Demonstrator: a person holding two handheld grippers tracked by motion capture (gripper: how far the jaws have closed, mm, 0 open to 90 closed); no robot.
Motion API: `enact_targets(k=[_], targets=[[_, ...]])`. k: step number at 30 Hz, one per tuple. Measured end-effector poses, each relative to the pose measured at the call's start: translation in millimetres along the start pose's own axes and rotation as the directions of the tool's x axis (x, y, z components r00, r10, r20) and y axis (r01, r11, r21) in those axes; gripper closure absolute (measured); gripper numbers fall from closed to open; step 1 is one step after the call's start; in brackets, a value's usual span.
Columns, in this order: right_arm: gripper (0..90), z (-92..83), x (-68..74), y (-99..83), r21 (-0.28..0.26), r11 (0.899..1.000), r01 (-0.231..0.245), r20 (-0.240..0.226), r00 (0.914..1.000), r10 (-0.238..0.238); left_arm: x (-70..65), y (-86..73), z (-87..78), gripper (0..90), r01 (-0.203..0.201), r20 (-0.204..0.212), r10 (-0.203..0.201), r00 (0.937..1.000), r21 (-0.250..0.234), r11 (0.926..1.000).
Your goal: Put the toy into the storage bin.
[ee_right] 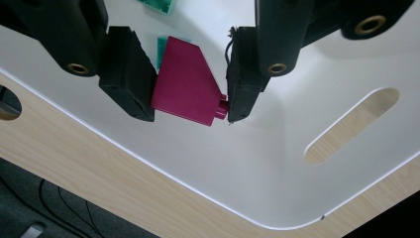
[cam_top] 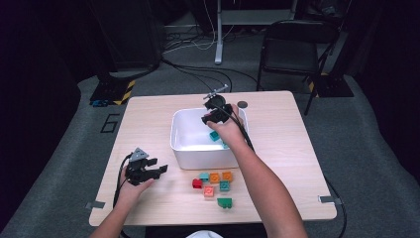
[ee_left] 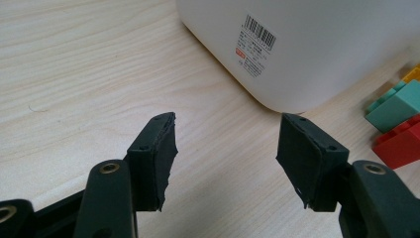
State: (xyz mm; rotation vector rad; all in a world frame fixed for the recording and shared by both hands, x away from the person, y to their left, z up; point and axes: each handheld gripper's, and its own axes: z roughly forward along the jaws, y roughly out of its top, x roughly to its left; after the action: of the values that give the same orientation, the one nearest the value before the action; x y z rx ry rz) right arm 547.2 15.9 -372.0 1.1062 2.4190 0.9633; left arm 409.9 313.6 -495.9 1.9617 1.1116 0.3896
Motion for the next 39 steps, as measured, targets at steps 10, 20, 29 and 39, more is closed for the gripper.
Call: enact_targets(k=[10,20,29,39], targets=[[53.0,13.2,-0.9,-5.9,0.036,0.999,-0.036,0.021,0.9992,0.036,0.1,0.0,0.4,40.0,0.0,-0.002,0.0,1.0,-0.003,1.0],[49.1,-12.6,1.5,-4.6,-0.024,0.999,-0.036,0.001,0.9994,0.036,0.2,0.3,-0.5,40.0,0.001,-0.002,-0.001,1.0,0.001,1.0],[49.7,-52.3,10.7,-13.2,-0.065,0.998,0.026,-0.019,0.9995,-0.027,0.1,0.1,0.2,39.9,0.001,-0.008,-0.001,1.0,-0.001,1.0],[49.6,-90.7,16.6,-27.5,-0.112,0.991,0.079,-0.041,0.9956,-0.084,0.1,0.2,0.3,40.0,0.002,-0.005,-0.002,1.0,0.003,1.0]])
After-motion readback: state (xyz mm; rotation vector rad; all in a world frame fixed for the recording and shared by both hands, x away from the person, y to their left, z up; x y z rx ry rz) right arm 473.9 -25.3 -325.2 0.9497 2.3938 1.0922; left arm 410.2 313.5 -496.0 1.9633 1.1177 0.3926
